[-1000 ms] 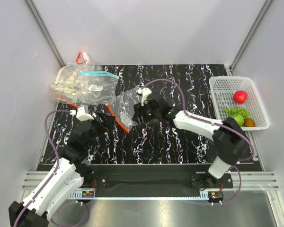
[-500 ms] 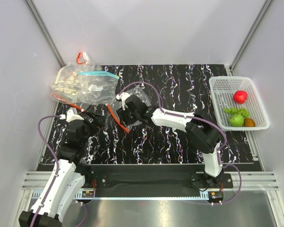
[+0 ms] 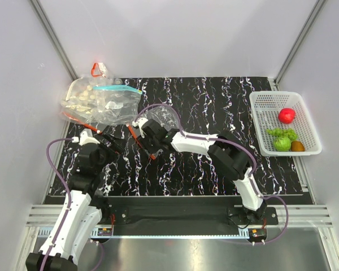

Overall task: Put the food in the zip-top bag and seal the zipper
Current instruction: Pick up the zipper food storage bag at the center of the board.

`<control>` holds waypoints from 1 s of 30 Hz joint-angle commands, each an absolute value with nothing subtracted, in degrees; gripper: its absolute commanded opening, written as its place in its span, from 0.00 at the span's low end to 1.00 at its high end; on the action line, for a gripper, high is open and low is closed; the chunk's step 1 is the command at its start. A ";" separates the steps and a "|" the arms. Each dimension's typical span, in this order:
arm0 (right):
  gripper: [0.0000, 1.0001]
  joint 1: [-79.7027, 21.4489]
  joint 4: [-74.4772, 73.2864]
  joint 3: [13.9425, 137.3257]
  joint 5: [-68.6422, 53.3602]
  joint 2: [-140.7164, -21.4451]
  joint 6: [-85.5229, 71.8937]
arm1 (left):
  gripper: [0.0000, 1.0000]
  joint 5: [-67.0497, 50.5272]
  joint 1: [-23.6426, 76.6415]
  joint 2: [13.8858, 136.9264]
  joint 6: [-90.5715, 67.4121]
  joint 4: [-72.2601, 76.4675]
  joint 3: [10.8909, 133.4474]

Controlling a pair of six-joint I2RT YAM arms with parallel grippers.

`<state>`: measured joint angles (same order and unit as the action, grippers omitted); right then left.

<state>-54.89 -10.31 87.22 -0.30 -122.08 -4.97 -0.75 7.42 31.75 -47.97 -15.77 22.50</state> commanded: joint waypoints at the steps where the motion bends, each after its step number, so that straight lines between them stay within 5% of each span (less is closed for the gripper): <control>1: 0.37 -55.55 -10.99 89.39 2.28 -122.78 -4.04 | 0.99 -1.93 7.03 30.94 -46.67 -12.75 22.06; 9: 0.00 -55.46 -3.61 81.49 2.90 -115.32 -7.72 | 0.97 -5.71 7.03 32.95 -45.27 -8.27 20.22; 30: 0.00 -53.44 8.00 58.81 0.44 -93.70 -22.85 | 0.98 -18.46 8.26 42.45 -41.75 7.64 17.23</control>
